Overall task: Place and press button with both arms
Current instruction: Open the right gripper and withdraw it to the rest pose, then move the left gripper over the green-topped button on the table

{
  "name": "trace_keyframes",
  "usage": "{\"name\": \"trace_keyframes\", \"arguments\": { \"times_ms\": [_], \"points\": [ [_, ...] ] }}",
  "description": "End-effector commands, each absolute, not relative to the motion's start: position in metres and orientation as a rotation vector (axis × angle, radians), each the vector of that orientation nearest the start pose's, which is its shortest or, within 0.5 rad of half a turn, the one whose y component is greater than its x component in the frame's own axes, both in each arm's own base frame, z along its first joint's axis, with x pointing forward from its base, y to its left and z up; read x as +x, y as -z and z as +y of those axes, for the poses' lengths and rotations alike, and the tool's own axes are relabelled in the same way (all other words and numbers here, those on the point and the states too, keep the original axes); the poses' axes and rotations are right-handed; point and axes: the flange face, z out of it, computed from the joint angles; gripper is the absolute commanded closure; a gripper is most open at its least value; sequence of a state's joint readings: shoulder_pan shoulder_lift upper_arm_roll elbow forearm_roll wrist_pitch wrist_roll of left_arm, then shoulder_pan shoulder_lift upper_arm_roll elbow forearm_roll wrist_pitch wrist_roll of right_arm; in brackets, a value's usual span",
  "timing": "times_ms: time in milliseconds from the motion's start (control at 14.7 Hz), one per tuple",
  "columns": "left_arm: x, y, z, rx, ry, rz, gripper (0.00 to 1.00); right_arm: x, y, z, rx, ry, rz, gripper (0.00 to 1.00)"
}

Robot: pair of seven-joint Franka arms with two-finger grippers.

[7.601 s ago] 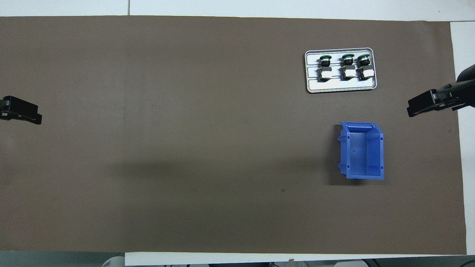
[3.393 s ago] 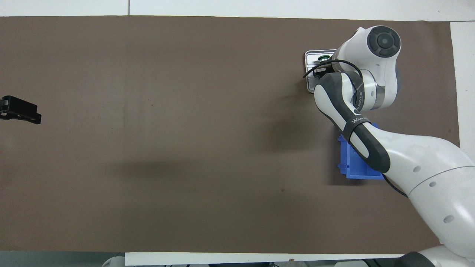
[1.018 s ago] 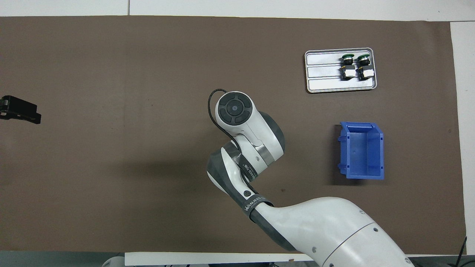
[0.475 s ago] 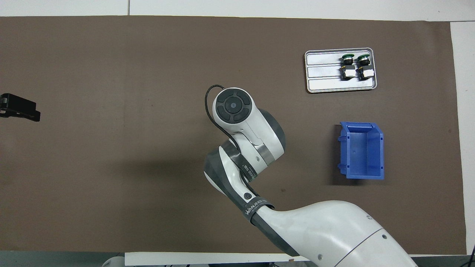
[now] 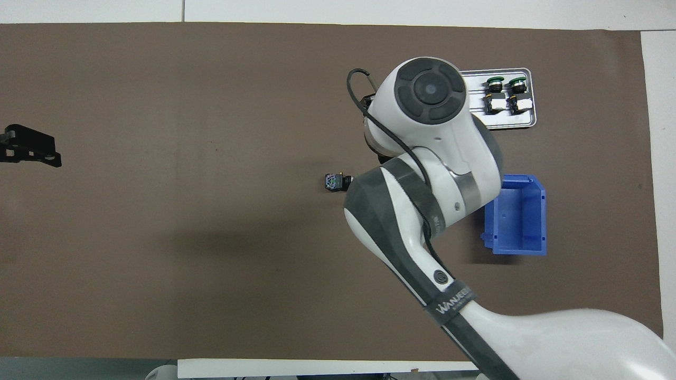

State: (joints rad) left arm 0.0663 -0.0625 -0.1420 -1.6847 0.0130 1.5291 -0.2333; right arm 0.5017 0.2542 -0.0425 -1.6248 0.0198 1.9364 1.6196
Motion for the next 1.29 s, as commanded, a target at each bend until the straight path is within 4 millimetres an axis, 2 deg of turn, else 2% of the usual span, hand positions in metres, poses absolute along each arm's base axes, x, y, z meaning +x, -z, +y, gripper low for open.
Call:
{"name": "trace_keyframes", "arguments": {
  "times_ms": [0, 68, 271, 407, 543, 679, 814, 950, 1086, 1154, 1222],
  "points": [
    [0.523, -0.591, -0.060, -3.055, -0.125, -0.404, 0.00, 0.575, -0.500, 0.232, -2.768, -0.027, 1.457, 0.02],
    [0.524, -0.589, -0.069, -3.039, -0.126, -0.488, 0.00, 0.573, -0.509, 0.213, -2.830, -0.050, 1.364, 0.02],
    [0.524, -0.575, -0.105, -2.978, -0.151, -0.693, 0.00, 0.567, -0.549, 0.127, -2.959, -0.093, 1.074, 0.02],
    [0.524, -0.558, -0.139, -2.925, -0.180, -0.809, 0.00, 0.561, -0.568, 0.074, -3.032, -0.116, 0.822, 0.02],
    [0.523, -0.546, -0.166, -2.871, -0.194, -0.923, 0.00, 0.553, -0.577, 0.038, -3.087, -0.158, 0.561, 0.02],
    [0.522, -0.531, -0.195, -2.818, -0.208, -1.028, 0.00, 0.542, -0.589, 0.004, -3.098, -0.177, 0.427, 0.02],
    [0.525, -0.511, -0.223, -2.760, -0.201, -1.161, 0.00, 0.537, -0.596, -0.010, -3.108, -0.175, 0.352, 0.02],
    [0.523, -0.496, -0.247, -2.716, -0.228, -1.282, 0.00, 0.528, -0.604, -0.010, -3.117, -0.181, 0.292, 0.02],
    [0.525, -0.480, -0.285, -2.646, -0.229, -1.402, 0.00, 0.524, -0.603, -0.010, -3.120, -0.191, 0.216, 0.02],
    [0.533, -0.479, -0.293, -2.621, -0.221, -1.490, 0.00, 0.524, -0.603, -0.009, -3.121, -0.193, 0.184, 0.02],
    [0.527, -0.476, -0.312, -2.634, -0.214, -1.500, 0.00, 0.524, -0.602, -0.007, -3.122, -0.195, 0.170, 0.02]
  ]
}}
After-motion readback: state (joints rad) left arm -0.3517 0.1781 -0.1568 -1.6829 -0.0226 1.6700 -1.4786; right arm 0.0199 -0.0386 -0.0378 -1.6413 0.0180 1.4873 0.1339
